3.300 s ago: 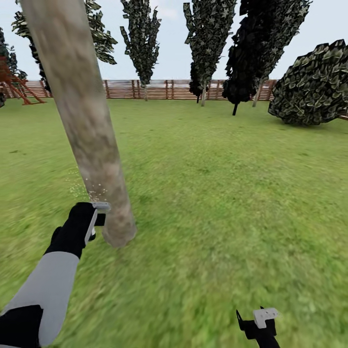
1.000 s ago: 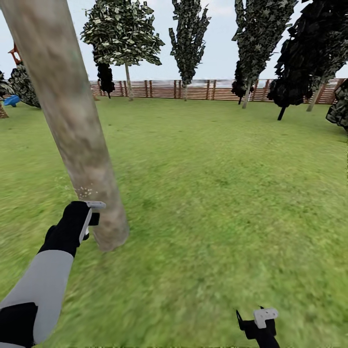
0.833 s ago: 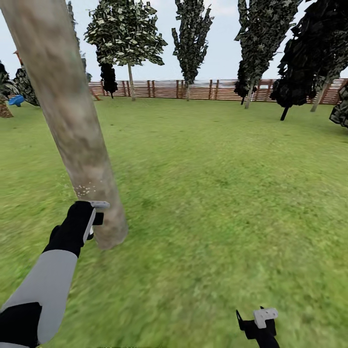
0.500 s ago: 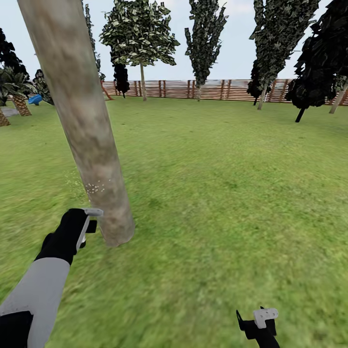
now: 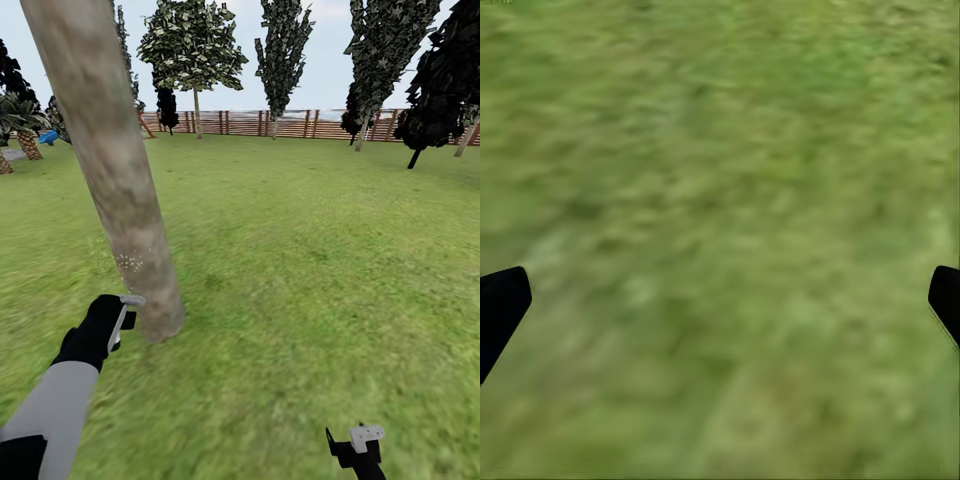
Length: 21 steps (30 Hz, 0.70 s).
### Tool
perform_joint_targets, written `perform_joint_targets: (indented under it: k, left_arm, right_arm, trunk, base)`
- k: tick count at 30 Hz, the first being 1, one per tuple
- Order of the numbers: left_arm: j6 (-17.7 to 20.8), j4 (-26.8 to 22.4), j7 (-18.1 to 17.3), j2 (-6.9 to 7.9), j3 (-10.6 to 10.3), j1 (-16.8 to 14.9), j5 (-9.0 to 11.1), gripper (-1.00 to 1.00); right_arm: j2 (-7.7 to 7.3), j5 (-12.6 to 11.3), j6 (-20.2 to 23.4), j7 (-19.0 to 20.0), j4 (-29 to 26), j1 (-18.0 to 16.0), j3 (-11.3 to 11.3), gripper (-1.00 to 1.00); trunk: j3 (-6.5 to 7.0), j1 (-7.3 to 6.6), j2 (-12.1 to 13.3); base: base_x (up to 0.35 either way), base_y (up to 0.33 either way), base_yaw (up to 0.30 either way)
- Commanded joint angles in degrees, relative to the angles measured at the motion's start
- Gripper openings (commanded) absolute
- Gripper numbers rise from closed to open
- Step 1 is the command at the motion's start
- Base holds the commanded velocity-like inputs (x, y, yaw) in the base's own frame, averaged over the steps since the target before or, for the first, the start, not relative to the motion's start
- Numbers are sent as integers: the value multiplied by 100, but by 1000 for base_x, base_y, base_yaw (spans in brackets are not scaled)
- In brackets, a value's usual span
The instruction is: In the garden, pick up the pesticide atomizer on the floor and spray pesticide onto both trees until each tree trunk is fully covered.
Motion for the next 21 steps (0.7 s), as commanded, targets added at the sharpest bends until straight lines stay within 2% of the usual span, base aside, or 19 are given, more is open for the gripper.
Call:
perform_joint_targets:
  k: [1,3,6,7,10,13,16,18,21]
  left_arm:
    - [21,8,15,-55,0,-3,-50,-100]
    - [11,27,19,-233,-2,3,-52,-100]
    - [9,25,15,-254,17,6,-53,-100]
    - [8,28,18,-210,38,15,-66,-100]
    - [6,32,17,84,55,31,-61,-100]
    - [-2,33,19,227,43,45,-50,-100]
    - [-42,26,22,122,19,87,-46,-100]
    - [-364,28,20,-75,22,97,-50,-100]
    - [-478,30,20,-127,22,160,-44,-100]
  right_arm:
    - [1,60,-20,-3,6,-4,-48,100]
    - [1,60,-20,-3,6,-4,-48,100]
    - [1,60,-20,-3,6,-4,-48,100]
    - [1,60,-20,-3,6,-4,-48,100]
    - [1,60,-20,-3,6,-4,-48,100]
    - [1,64,-20,-3,6,-4,-48,100]
    - [1,67,-20,-3,6,-4,-48,100]
    - [1,69,-20,-3,6,-4,-48,100]
    - [1,69,-20,-3,6,-4,-48,100]
  trunk:
    - [-5,1,-2]
    - [-5,1,-2]
    - [-5,1,-2]
    - [-5,1,-2]
    - [-5,1,-2]
    - [-5,1,-2]
    - [-5,1,-2]
    - [-5,1,-2]
    - [-5,1,-2]
  base:
    - [243,-103,0]
    - [267,-140,0]
    - [188,-104,0]
    - [48,-25,0]
    - [12,-6,0]
    - [2,-1,0]
    - [0,0,90]
    - [0,0,235]
    - [0,0,271]
